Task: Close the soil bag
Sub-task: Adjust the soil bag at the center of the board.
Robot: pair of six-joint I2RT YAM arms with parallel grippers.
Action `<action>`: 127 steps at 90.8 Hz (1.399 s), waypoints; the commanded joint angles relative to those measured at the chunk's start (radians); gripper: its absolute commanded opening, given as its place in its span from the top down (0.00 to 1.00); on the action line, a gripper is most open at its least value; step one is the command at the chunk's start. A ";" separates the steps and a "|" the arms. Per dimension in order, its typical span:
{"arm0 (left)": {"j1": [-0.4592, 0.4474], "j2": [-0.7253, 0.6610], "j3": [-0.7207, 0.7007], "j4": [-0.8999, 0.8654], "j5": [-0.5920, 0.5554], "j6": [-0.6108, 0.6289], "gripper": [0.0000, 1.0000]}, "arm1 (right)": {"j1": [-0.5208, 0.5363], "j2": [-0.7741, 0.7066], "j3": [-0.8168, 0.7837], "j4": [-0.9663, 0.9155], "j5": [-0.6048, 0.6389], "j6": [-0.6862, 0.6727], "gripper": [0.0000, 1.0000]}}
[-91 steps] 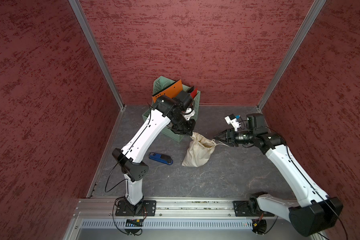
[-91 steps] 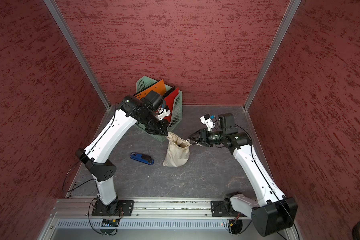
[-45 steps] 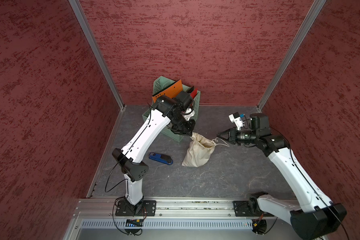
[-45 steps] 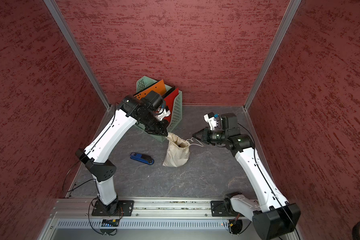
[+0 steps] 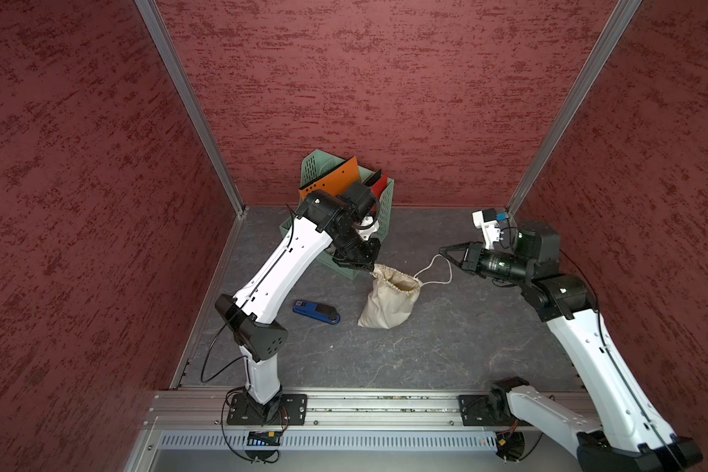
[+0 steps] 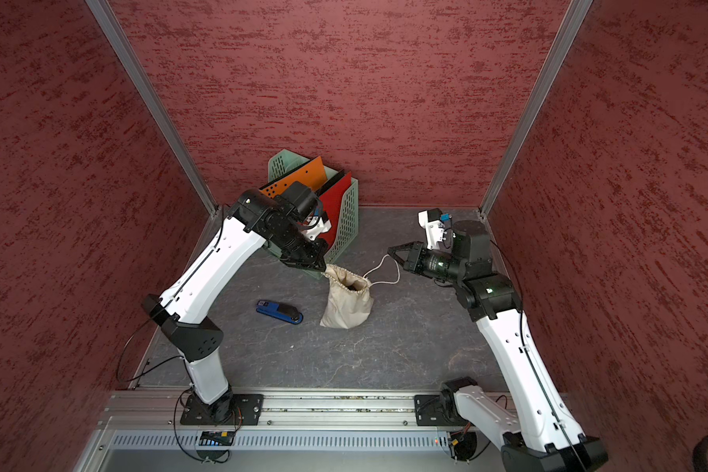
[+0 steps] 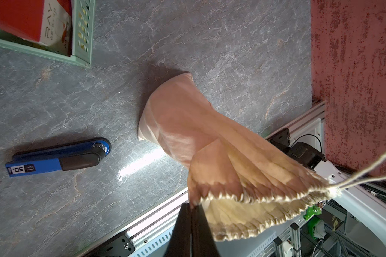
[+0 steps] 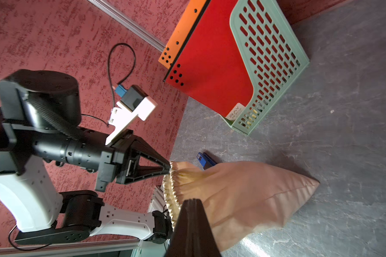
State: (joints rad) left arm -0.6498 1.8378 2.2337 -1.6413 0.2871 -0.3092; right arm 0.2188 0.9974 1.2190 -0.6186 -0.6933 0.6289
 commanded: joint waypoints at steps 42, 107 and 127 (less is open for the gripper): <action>0.017 -0.006 0.048 -0.029 0.002 -0.009 0.97 | -0.005 -0.203 -0.219 -0.083 -0.085 0.074 1.00; -0.045 0.004 0.070 -0.046 -0.002 0.045 0.97 | -0.010 -0.056 -0.279 0.080 -0.258 0.064 0.66; -0.038 0.005 0.078 -0.055 -0.002 0.057 0.97 | -0.019 -0.063 -0.297 0.064 -0.271 0.072 0.49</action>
State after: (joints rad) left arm -0.6949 1.8408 2.2837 -1.6459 0.2874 -0.2741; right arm 0.2104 0.9463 0.9321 -0.5518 -0.9379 0.7109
